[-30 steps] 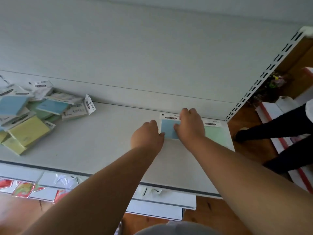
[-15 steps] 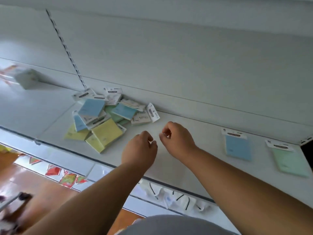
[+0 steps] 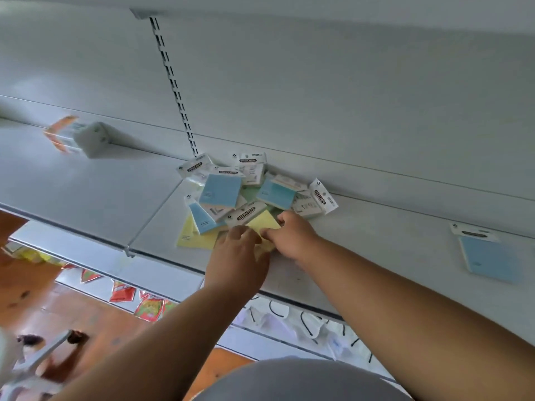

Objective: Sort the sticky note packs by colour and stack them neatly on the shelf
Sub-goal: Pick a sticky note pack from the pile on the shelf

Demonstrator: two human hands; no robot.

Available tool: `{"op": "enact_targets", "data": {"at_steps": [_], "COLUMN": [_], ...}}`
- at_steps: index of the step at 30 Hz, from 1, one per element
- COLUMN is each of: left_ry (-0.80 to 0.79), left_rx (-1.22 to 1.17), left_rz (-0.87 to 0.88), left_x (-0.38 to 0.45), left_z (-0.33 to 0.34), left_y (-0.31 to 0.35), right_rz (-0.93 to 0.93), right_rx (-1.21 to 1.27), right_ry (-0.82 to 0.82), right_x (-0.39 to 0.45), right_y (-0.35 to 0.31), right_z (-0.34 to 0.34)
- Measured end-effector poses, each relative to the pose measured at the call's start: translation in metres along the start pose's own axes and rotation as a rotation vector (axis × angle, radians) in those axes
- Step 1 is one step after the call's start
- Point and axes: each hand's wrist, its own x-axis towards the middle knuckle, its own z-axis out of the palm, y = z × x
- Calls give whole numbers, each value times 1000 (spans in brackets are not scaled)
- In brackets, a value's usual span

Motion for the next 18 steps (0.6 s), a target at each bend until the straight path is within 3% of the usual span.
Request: {"op": "enact_targets", "data": {"at_steps": [4,8,12,18], "left_ry": [3,42,-187,-371], "left_rx": [-160,-483,-847,-635], "left_rz": [60,-97,-244,5], "left_x": [6,11,26,34], "left_z": [2,9,21,45], "left_y": [-2,22,61,129], "right_rz": [-6,-55,-16,130], "right_rx": [5,275,403,319], "right_ry": [93,202,272,369], "right_x": [2,-9,-24,-29], "right_y": [2,11,40,106], "right_z": [-14,-41,-77,-154]}}
